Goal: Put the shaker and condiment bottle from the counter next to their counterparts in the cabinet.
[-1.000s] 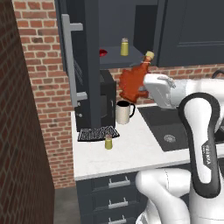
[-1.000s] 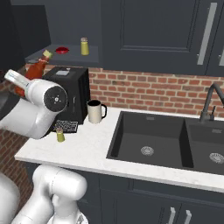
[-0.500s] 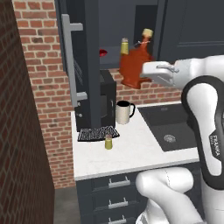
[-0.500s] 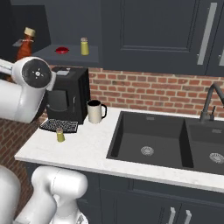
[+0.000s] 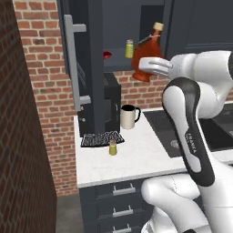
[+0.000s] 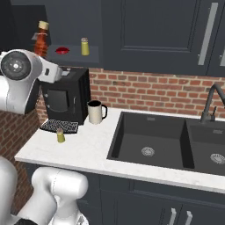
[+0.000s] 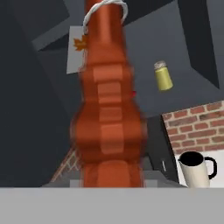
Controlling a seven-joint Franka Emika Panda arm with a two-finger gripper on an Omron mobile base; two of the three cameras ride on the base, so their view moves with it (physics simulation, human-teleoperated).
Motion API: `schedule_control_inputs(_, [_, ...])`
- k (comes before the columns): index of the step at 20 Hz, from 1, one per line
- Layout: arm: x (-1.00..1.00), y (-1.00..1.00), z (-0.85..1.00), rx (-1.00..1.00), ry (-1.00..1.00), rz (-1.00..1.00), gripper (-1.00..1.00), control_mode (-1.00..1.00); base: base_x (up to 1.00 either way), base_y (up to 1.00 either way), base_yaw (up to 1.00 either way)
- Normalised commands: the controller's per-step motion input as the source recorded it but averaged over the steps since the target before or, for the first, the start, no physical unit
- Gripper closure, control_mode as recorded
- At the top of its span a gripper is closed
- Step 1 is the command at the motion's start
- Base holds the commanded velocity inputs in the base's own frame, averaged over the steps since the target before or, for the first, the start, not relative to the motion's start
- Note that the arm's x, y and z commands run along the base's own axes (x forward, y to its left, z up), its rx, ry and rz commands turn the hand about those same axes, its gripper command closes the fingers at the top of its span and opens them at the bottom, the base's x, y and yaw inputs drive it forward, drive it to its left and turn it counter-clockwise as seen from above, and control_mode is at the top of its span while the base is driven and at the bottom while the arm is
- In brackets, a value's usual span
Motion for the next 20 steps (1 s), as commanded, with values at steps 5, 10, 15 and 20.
schedule_control_inputs(5, [0.26, 0.02, 0.01, -0.18, -0.42, 0.08, 1.00, -1.00, 0.00, 0.00, 0.00])
schedule_control_inputs(10, [0.39, 0.03, 0.00, -0.25, -0.33, 0.17, 1.00, -1.00, 0.00, 0.00, 0.00])
schedule_control_inputs(15, [0.67, -0.04, 0.02, -0.17, 0.01, 0.01, 1.00, -1.00, 0.00, 0.00, 0.00])
schedule_control_inputs(20, [0.33, 0.01, 0.20, -0.16, 0.04, -0.05, 1.00, -1.00, 0.00, 0.00, 0.00])
